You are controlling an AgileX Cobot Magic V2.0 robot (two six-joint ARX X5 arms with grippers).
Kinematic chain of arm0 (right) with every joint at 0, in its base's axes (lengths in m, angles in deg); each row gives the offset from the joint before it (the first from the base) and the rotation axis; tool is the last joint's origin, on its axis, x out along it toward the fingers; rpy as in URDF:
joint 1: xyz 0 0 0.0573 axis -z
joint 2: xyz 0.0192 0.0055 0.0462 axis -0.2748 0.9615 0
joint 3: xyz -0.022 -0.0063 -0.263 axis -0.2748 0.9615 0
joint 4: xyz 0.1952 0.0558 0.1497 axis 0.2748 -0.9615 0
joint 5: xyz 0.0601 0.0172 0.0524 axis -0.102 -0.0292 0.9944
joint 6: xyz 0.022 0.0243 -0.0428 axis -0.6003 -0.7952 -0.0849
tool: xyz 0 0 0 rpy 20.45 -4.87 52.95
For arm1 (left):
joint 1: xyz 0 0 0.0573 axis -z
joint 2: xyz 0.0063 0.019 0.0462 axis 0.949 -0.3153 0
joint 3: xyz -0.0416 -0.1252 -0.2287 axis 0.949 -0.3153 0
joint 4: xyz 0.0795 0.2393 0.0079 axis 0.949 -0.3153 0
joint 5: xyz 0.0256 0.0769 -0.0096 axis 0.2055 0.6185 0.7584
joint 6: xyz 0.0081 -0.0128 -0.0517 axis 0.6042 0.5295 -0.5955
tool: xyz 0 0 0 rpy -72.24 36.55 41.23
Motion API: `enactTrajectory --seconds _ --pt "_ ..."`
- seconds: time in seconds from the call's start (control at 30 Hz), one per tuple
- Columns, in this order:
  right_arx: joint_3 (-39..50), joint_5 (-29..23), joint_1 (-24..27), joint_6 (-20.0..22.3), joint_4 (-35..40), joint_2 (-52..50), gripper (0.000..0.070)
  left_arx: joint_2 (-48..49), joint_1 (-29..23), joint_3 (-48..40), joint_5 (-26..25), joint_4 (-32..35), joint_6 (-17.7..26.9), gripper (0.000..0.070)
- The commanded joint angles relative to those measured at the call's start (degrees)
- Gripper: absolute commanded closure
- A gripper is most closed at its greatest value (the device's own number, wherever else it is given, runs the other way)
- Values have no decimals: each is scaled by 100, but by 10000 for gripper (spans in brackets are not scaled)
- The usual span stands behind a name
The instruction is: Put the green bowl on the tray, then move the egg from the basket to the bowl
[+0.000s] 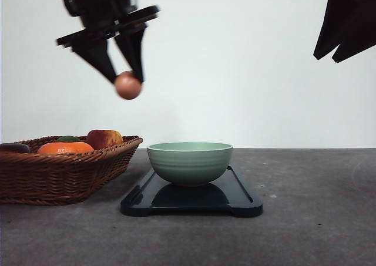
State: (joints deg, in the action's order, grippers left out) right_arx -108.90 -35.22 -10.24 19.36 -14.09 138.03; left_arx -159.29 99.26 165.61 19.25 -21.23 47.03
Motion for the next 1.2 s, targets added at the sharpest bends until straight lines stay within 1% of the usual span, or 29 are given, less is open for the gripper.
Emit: enactTrajectory --seconds 0.0,0.13,0.33,1.0,1.17 --pt "-28 -17 -24 -57 56 46 490 -31 131 209 -28 125 29 518" --pt "-28 -17 -24 -57 55 46 490 -33 389 243 -26 336 -20 511" --pt "-28 -17 -24 -57 52 46 490 -143 574 243 -26 582 -190 511" --pt "-28 -16 -24 -59 -30 46 490 -1185 779 245 -24 954 -227 512" --pt "-28 -17 -24 -57 -118 46 490 -1465 793 245 -24 1163 -227 512"
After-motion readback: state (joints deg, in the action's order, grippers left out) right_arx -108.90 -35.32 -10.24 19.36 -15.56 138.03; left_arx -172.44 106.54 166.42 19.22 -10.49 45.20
